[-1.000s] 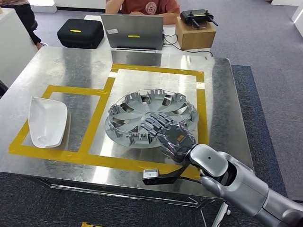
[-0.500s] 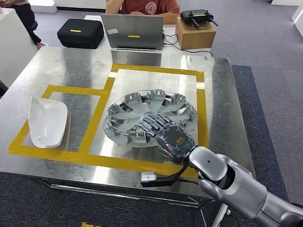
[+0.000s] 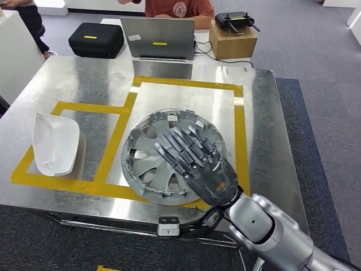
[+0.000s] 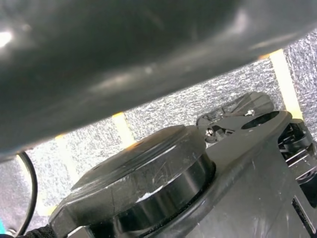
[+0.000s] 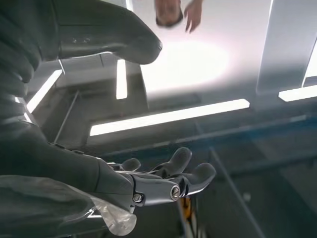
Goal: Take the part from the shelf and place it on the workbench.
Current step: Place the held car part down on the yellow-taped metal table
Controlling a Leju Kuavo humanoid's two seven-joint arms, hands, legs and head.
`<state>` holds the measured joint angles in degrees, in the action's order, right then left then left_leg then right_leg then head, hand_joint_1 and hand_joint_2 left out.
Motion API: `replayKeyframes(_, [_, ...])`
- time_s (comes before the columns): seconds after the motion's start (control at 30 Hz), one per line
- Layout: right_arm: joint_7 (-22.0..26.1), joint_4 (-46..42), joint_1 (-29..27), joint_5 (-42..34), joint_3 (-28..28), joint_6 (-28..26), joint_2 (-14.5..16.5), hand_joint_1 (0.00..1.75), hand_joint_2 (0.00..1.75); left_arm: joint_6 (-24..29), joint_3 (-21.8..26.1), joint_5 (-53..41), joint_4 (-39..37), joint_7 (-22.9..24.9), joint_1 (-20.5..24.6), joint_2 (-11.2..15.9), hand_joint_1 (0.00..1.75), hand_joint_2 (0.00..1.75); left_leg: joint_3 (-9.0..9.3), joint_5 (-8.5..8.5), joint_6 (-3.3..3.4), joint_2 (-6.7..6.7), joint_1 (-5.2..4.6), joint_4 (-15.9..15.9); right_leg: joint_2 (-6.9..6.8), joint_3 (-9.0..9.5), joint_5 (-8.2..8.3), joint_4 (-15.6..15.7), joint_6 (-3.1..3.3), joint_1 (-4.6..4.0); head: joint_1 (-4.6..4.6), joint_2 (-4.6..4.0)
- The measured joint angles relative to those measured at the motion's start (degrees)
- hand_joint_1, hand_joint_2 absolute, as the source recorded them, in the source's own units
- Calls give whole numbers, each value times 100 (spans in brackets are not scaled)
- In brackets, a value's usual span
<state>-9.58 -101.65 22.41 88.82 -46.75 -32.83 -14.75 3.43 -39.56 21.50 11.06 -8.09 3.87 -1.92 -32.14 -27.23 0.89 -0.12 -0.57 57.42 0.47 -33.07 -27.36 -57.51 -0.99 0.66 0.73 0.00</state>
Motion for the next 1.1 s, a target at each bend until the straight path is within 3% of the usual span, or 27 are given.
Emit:
replayKeyframes(0.07, [323,-50,-105,74,298,-279,24,0,175,5,0,-16,0,1,1,-8,0,0,0,3,2,0,0,2,-2,2,2,1,-2,0,1,0])
replayKeyframes(0.1, [704,-91,-222,83,514,-372,77,0,175,10,0,-25,0,1,0,-13,0,0,-1,4,3,-1,0,3,-5,3,3,1,-3,0,1,0])
replayKeyframes(0.17, [2019,-266,-583,85,1169,-548,399,0,175,24,0,-45,0,4,-7,-20,0,0,-4,4,4,-3,0,4,-9,2,3,1,-3,0,2,0])
replayKeyframes(0.27, [4121,-799,-1052,80,2288,-671,1203,0,175,23,-7,-170,0,45,-1,-34,0,0,-9,4,3,-3,0,4,-7,-7,3,0,-3,1,-3,0])
replayKeyframes(0.33, [4713,-1322,-1103,77,2749,-691,1550,0,175,-4,-34,-275,0,115,30,-44,0,0,-12,5,3,-2,3,4,-7,-12,3,0,-2,-1,-1,0])
replayKeyframes(0.43, [4762,-1865,-1114,78,3070,-707,1793,0,175,-39,-64,-330,0,194,94,-54,0,0,-14,5,2,-1,6,4,-3,-11,3,0,-2,-5,0,0])
replayKeyframes(0.63, [4149,-2001,-1220,85,3064,-701,1858,0,175,-75,-73,-398,11,249,149,-54,0,0,-14,8,3,-1,2,4,-1,-10,9,0,-2,-2,0,0])
replayKeyframes(1.1, [4495,-1932,-1332,88,3007,-701,1889,0,175,-125,-74,-413,11,218,165,-27,0,0,-15,9,5,-1,2,4,-1,-12,11,0,-4,-2,0,0])
